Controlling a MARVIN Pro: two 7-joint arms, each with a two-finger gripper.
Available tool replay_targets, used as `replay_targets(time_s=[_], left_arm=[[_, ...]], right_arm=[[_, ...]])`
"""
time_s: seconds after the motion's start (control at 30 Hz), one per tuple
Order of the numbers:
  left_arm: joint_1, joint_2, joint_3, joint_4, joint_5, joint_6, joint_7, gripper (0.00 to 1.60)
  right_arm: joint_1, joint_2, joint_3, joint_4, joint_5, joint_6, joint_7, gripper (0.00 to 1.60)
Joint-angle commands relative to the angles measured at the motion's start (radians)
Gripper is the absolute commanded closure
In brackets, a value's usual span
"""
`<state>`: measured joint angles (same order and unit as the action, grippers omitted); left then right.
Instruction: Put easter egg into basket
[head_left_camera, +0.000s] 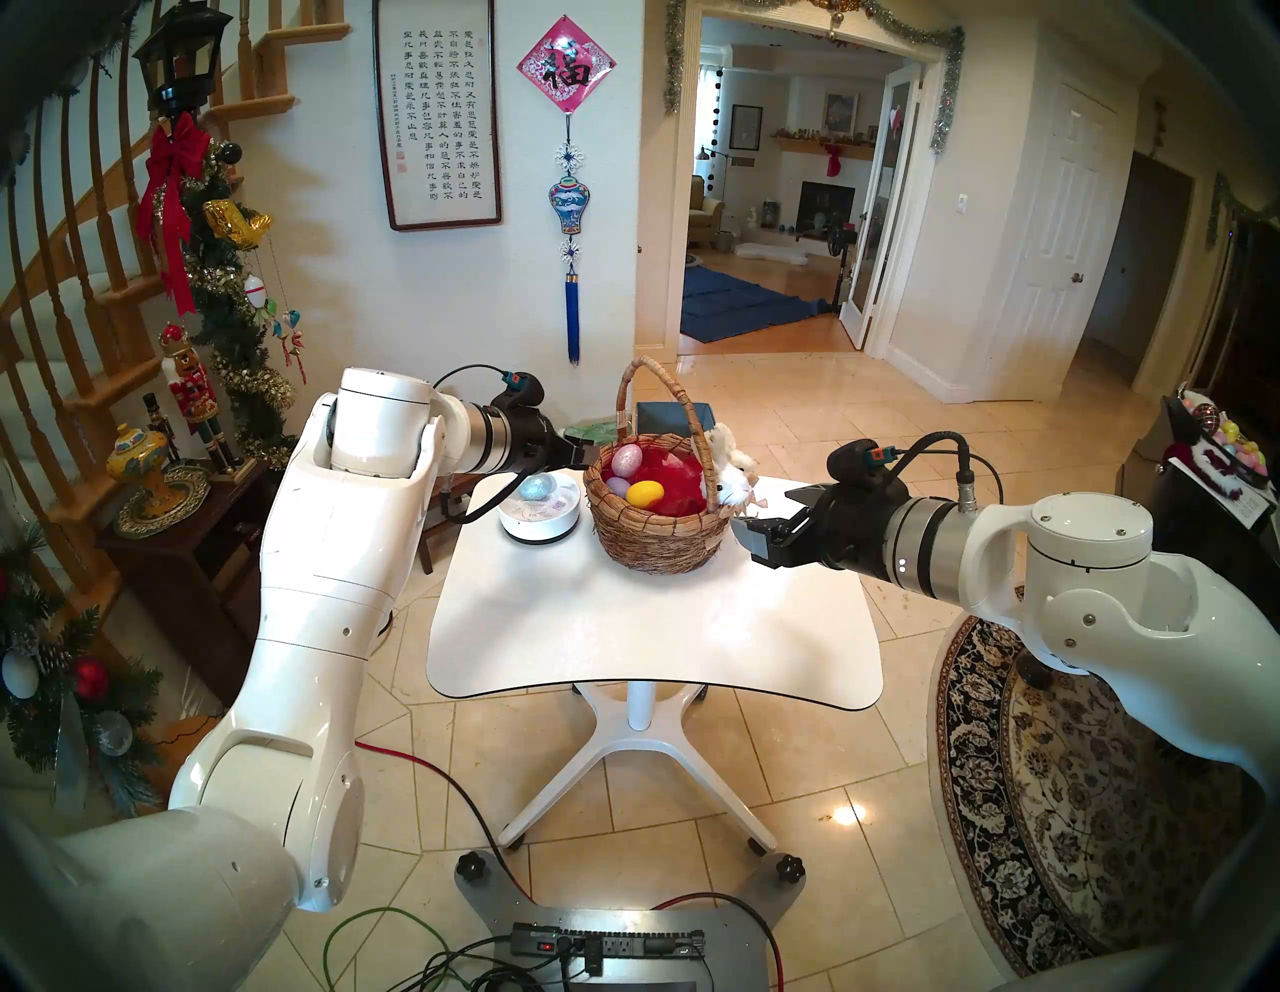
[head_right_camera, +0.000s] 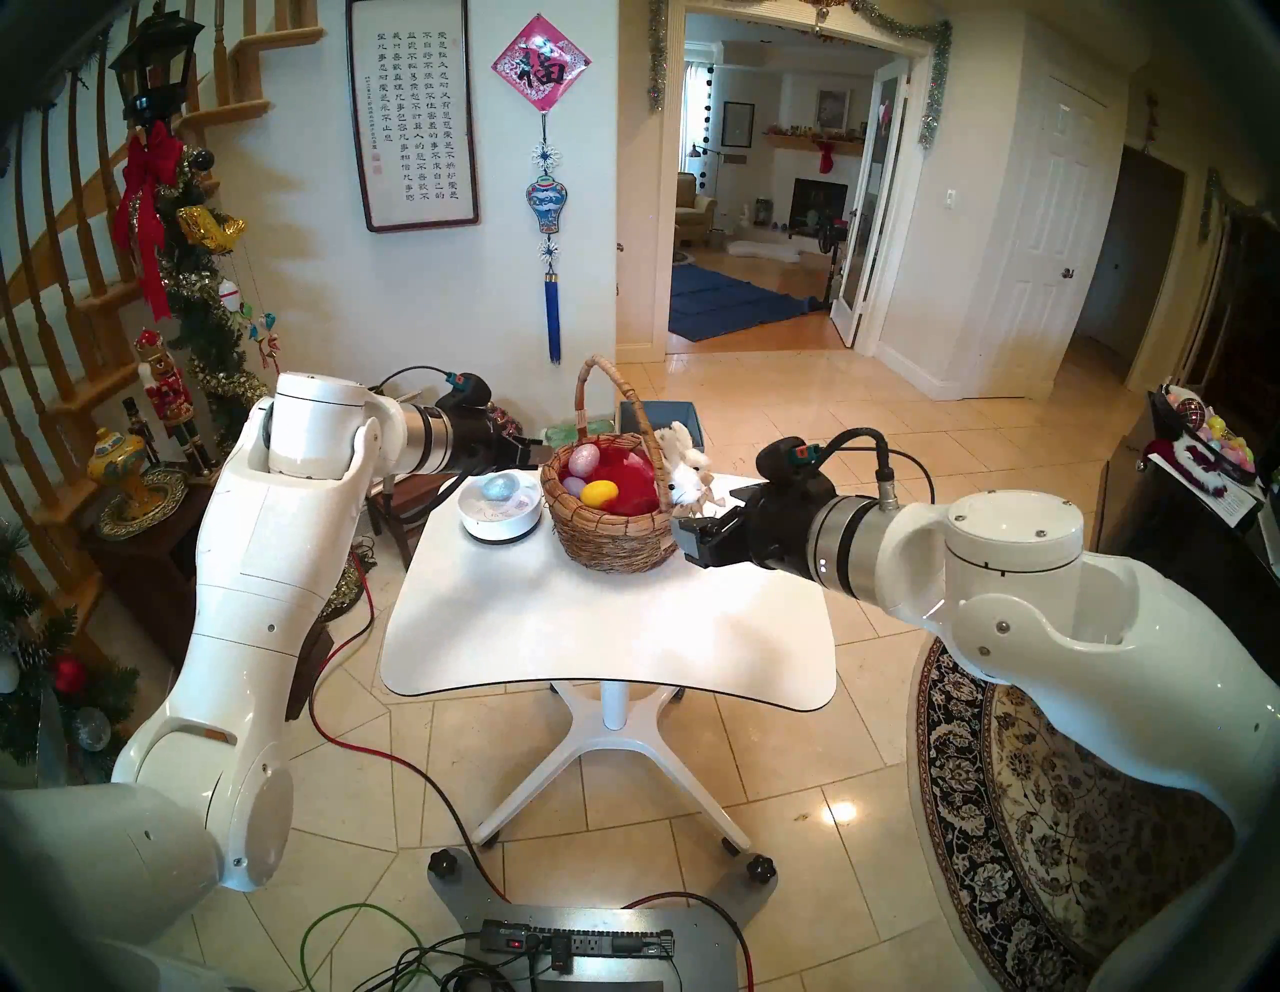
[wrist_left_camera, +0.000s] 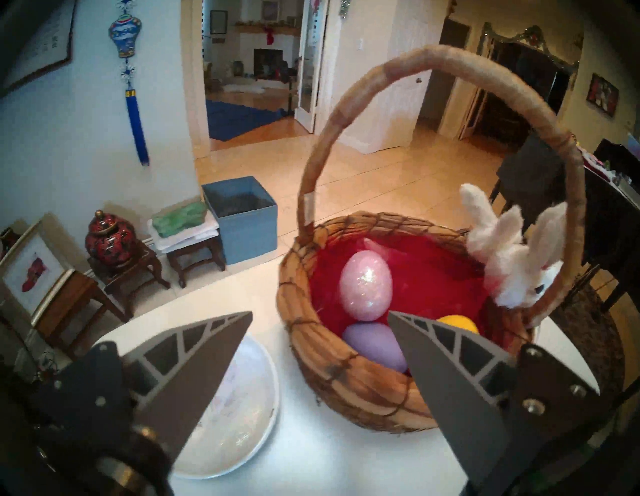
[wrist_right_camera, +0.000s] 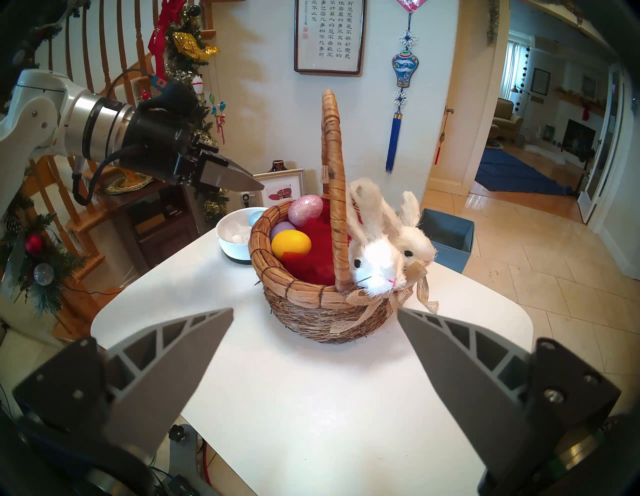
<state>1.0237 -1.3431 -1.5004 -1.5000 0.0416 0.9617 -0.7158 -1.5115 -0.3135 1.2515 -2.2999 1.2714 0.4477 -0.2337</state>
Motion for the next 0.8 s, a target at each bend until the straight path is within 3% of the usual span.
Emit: replay_targets(time_s=[0.0,0.77], left_arm=[[0.001,0.025,0.004,0.013,0.004,-0.024,-0.013,0.1],[-0.034,0.058,0.01,0.165,0.039,-0.179,-0.033,0.0]], right_arm=[[0.01,-0.001,0.008,0.0,-0.002,-0.003,0.0,0.0],[0.01,-0.001,0.008,-0.001,-0.002,-0.003,0.0,0.0]])
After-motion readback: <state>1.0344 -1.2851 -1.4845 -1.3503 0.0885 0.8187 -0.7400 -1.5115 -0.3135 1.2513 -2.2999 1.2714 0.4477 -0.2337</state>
